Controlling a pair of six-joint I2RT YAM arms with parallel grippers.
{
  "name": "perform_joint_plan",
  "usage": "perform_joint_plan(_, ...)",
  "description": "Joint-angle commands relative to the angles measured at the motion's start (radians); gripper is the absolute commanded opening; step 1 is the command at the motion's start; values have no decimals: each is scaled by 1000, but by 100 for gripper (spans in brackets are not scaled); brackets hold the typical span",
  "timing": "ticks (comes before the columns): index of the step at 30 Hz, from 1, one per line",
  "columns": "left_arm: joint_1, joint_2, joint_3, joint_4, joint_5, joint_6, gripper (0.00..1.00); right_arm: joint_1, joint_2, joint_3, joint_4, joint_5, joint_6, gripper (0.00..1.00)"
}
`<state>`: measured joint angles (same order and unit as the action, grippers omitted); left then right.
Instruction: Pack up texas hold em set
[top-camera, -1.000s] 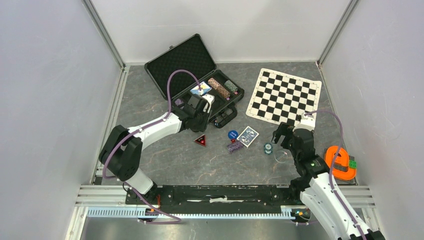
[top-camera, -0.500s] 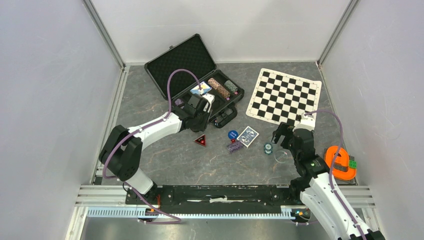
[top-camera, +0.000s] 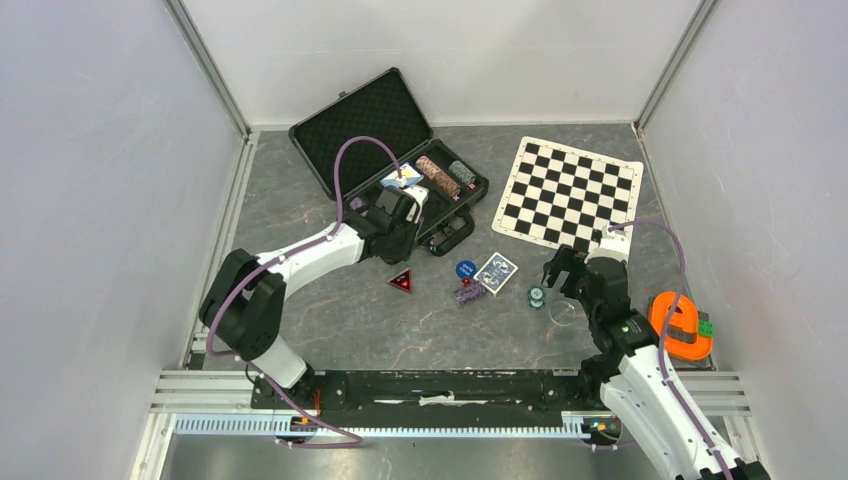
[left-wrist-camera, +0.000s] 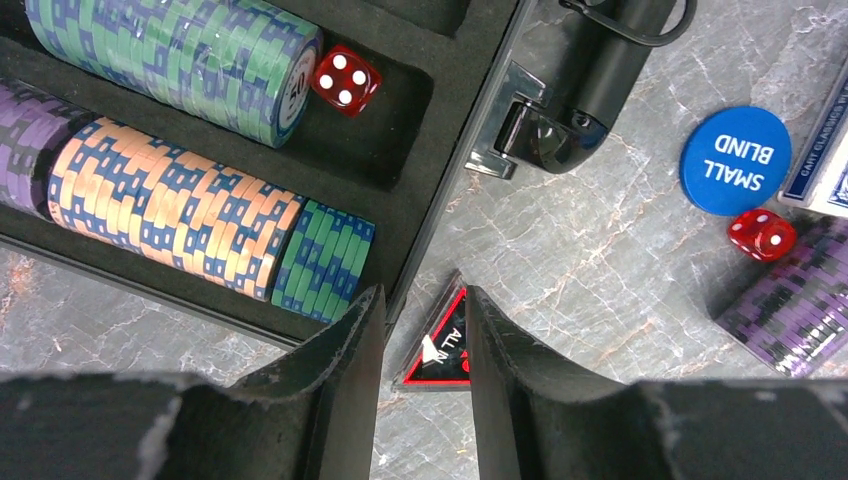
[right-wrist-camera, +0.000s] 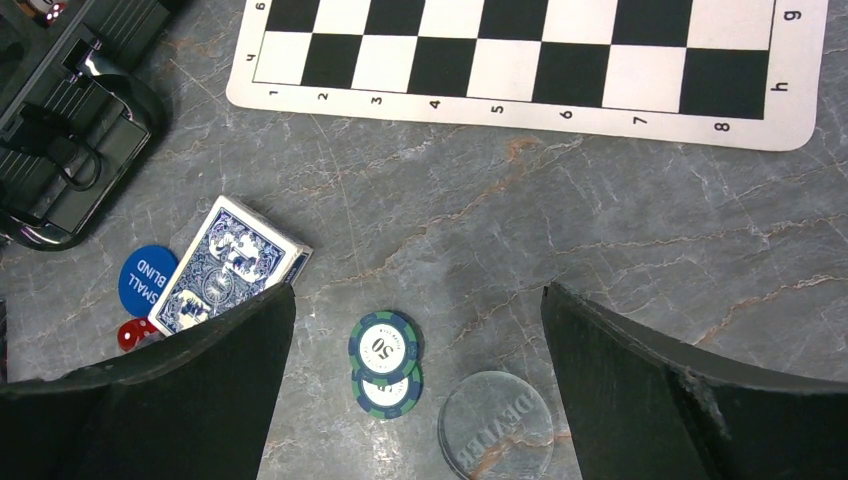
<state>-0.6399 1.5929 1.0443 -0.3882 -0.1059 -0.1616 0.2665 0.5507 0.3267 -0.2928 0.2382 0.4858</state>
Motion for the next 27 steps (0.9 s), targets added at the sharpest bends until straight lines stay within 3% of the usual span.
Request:
perform_joint_plan(1,2,36,48,12,-44,51,42,1,-13,15,33,-11,11,99)
perform_joint_plan(27,-9,113,57,11,-330,156,50,2,2,37,20,-13,3,99)
